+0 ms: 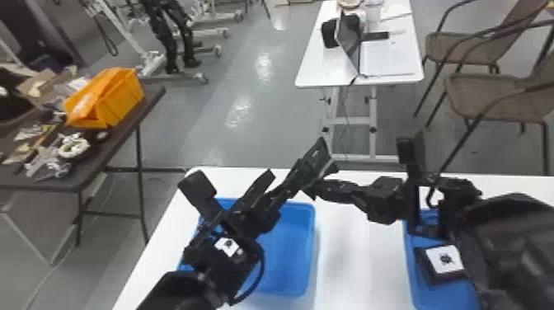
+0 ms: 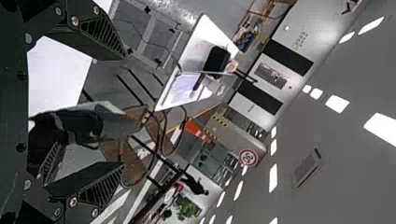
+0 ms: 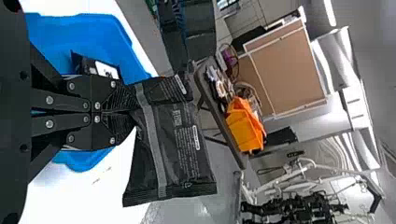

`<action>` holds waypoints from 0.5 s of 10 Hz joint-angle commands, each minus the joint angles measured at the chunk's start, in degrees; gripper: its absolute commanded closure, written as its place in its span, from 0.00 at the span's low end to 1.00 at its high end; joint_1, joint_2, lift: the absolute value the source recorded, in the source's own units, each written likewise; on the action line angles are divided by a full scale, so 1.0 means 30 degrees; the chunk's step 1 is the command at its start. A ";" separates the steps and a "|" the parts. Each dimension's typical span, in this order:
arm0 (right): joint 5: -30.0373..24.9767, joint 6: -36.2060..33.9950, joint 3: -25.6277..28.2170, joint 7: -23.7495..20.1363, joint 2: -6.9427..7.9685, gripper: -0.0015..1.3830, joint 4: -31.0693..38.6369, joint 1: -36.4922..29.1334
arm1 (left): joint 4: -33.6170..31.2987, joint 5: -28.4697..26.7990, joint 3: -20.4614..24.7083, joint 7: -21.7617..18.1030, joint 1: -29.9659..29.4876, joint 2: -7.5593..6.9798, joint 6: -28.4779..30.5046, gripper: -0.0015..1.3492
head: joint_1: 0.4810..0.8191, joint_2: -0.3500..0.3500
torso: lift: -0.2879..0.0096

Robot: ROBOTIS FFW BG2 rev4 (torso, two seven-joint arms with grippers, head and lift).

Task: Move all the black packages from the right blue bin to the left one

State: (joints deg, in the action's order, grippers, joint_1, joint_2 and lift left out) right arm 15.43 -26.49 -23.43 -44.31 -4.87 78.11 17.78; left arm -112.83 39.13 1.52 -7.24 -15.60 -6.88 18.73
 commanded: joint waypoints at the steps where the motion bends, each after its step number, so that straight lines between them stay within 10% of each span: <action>1: 0.0600 0.0157 -0.0686 -0.0053 -0.0046 0.84 -0.0313 0.0374 | 0.0021 0.0142 -0.0096 -0.0282 0.0511 0.0007 0.1082 0.17 | 0.63 0.90 | 0.83; 4: 0.1069 0.0245 -0.0920 -0.0082 -0.0076 0.84 -0.0430 0.0461 | 0.0167 -0.0005 -0.0155 -0.0224 0.0511 0.0271 0.1404 0.18 | 0.63 0.89 | 0.83; 5: 0.1098 0.0245 -0.0979 -0.0082 -0.0105 0.84 -0.0430 0.0461 | 0.0109 0.0024 0.0050 -0.0048 0.0540 0.0417 0.2313 0.40 | 0.63 0.89 | 0.83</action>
State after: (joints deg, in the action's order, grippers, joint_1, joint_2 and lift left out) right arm 18.64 -25.75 -26.23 -44.56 -5.17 76.82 19.14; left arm -112.41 39.15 1.38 -7.38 -14.04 -5.87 24.33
